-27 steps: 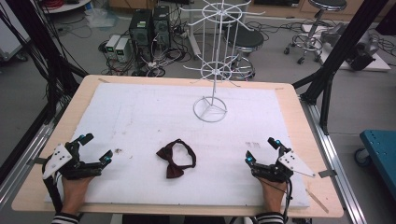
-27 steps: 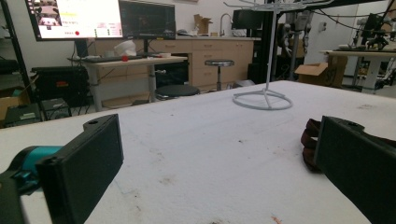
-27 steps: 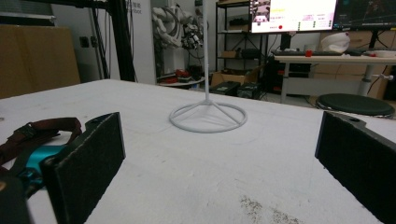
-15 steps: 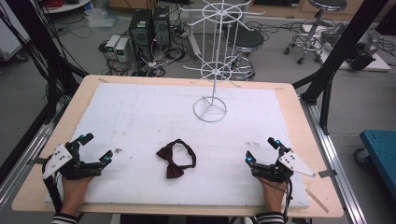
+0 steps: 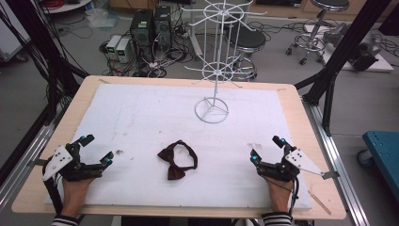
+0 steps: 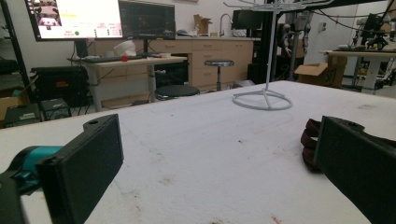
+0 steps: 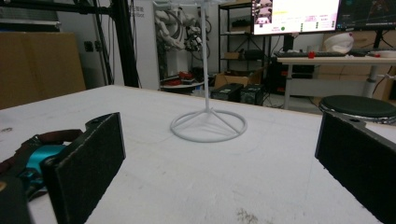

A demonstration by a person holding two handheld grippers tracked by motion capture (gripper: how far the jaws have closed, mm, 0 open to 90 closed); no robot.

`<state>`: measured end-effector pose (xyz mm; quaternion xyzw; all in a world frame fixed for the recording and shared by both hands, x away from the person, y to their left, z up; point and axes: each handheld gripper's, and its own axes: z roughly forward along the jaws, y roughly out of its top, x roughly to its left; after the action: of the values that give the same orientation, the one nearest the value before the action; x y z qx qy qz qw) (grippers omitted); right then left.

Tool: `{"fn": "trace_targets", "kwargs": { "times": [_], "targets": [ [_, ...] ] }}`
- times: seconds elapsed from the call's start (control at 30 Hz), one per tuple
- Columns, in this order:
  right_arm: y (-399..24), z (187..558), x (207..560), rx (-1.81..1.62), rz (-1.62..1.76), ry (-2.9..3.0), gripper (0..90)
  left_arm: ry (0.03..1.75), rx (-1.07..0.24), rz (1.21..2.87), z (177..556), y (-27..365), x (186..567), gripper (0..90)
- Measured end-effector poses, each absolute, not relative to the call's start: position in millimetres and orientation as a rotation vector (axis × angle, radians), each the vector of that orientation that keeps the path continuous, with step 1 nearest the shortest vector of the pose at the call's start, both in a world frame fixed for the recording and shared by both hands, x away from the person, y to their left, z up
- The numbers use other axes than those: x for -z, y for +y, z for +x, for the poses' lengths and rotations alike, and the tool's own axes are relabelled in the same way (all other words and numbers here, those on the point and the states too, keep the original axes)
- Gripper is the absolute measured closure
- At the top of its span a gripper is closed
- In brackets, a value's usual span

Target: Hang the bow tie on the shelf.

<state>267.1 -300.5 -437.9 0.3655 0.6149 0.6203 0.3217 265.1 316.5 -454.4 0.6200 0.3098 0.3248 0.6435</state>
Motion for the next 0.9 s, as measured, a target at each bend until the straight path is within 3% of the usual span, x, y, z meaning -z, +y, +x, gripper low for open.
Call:
{"fn": "trace_targets", "kwargs": {
  "times": [0.63, 0.9],
  "targets": [
    [-273.7, 291.5, 362.5, -1.571, 0.846, 1.908, 0.9, 0.707, -0.738, 1.407, 265.2, 316.4, 454.5, 1.8],
    [-252.7, 305.9, 346.2, -1.556, 0.781, 2.027, 0.9, 0.707, -0.739, 1.408, 265.1, 316.4, 454.4, 1.8]
  ]
}}
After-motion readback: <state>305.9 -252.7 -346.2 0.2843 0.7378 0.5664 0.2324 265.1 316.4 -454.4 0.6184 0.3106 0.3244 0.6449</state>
